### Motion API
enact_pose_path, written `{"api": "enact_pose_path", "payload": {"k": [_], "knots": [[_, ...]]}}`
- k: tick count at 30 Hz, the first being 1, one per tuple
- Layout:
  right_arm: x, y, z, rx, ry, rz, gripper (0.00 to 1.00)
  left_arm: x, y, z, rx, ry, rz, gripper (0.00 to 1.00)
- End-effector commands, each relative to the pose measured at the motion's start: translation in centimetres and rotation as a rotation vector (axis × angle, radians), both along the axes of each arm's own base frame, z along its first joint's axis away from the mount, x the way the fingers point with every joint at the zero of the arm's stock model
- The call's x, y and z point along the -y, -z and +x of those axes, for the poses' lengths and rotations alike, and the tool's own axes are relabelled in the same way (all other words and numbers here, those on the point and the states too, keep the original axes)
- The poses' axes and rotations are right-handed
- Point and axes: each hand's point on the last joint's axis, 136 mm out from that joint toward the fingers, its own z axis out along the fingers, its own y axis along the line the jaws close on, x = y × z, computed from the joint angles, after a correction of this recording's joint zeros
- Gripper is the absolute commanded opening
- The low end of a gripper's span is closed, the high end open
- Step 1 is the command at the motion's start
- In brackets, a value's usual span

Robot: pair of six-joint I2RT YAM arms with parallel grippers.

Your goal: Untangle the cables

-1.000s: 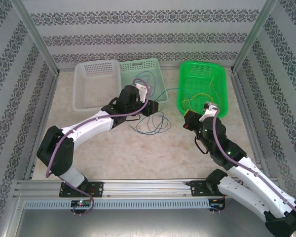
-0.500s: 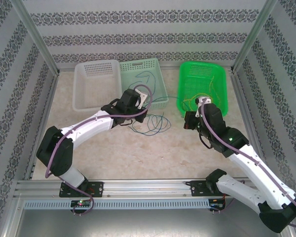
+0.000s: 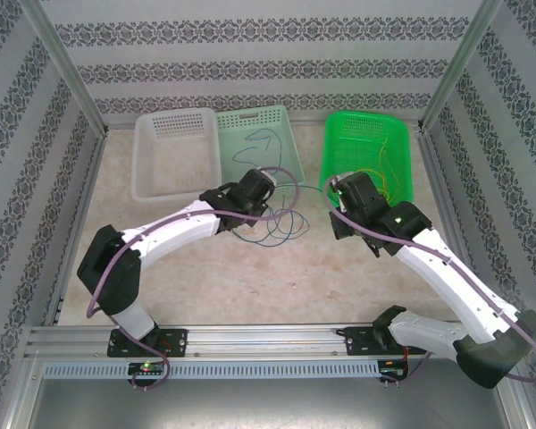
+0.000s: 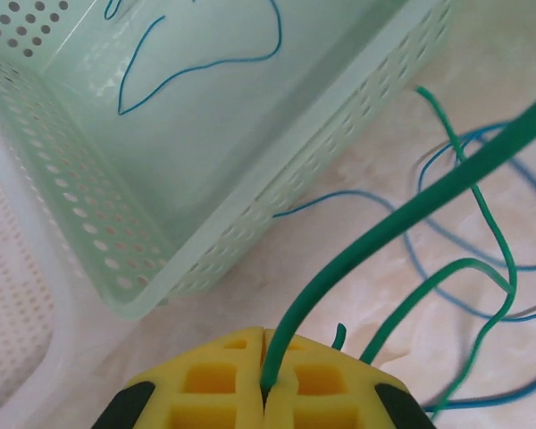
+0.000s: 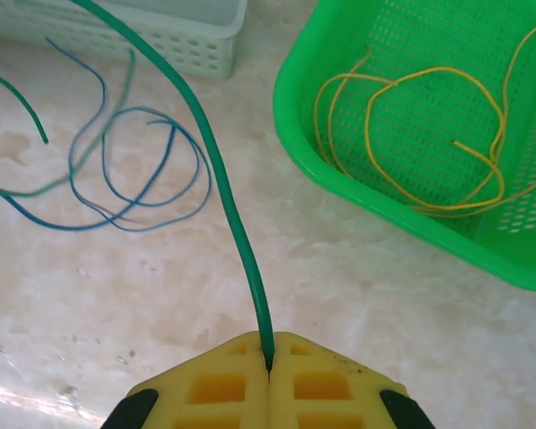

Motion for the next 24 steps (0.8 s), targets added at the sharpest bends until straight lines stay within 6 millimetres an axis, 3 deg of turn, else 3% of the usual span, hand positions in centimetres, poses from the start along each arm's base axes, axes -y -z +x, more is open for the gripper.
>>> {"api": "enact_pose_path", "payload": {"k": [1,7,15,22,23,24], "knots": [[1.4,-0.5,-0.3,-0.007,-0.063,-0.178,0.0,-2.4,0.6,0.0,0.045,-0.007,0.278,0.0],[1.4,0.2,-0.2,-0.028,-0.106,-0.225,0.0,-3.2,-1.1,0.5,0.135,-0.05,0.302,0.0],[-0.2,-0.1,-0.5,0.009,-0.183,-0.141,0.02,-3.4,-4.3,0.6,0.219,-0.061,0.237,0.0],[-4.2,-1.6,1.0,0.064,-0.191,0.091,0.19,-4.5,-6.9,0.9,0.252,-0.071,0.178,0.0],[-4.4,-2.0,1.5,0.084,-0.166,0.12,0.31,-5.2,-7.4,1.1,0.258,-0.09,0.17,0.0],[-4.5,-2.4,2.1,0.103,-0.128,0.154,0.5,-6.0,-7.9,1.3,0.262,-0.114,0.151,0.0]]}}
